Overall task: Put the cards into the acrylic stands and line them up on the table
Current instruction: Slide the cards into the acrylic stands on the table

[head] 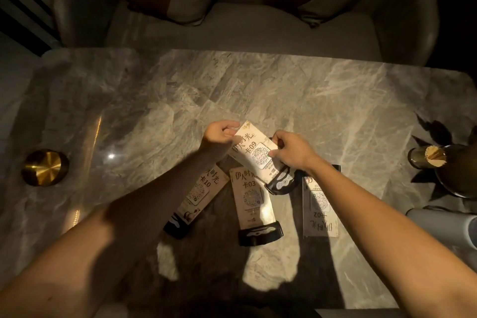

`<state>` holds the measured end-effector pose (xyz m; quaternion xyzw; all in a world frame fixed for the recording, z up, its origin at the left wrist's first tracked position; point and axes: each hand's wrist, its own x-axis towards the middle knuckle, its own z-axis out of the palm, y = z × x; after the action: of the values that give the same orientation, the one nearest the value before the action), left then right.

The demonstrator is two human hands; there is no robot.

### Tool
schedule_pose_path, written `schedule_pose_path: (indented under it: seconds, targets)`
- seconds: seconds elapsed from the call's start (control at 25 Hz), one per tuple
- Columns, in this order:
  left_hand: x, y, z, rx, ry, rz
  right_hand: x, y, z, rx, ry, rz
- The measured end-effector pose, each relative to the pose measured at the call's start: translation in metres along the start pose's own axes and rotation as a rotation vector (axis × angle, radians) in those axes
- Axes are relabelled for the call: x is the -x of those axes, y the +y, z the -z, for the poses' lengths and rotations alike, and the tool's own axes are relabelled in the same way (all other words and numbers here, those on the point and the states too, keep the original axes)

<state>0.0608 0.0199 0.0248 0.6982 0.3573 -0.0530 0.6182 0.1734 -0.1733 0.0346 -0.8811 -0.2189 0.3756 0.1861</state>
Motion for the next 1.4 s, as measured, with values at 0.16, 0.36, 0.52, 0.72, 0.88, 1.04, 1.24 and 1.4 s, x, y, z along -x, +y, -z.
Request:
schedule_pose_path:
  seconds: [0.16,0.36,0.52,0.72,0.88,1.04,1.24,1.4]
  targets:
    - [-0.012,0.053,0.004,0.082,0.003,-0.037,0.001,0.001,0.030,-0.443,0.043,0.014]
    - [-0.011,0.075,-0.001,0.149,0.037,-0.015,0.004,-0.003,0.040,-0.563,0.170,0.082]
    - [-0.017,0.077,-0.006,0.152,0.059,-0.148,-0.002,0.008,0.034,-0.603,0.276,0.077]
    - [-0.017,0.074,-0.027,0.067,0.001,-0.298,-0.012,0.034,0.024,-0.541,0.381,0.029]
    - [-0.014,0.066,-0.040,0.054,-0.032,-0.284,-0.009,0.044,0.025,-0.467,0.375,-0.057]
    - [-0.012,0.052,-0.046,0.030,-0.038,-0.204,0.002,0.053,0.027,-0.431,0.310,-0.065]
    - [0.007,0.040,-0.069,0.019,-0.040,-0.028,0.042,0.069,0.033,-0.489,0.419,-0.149]
    - [0.020,0.027,-0.114,-0.243,-0.248,-0.074,0.086,0.099,0.022,-0.603,0.458,-0.251]
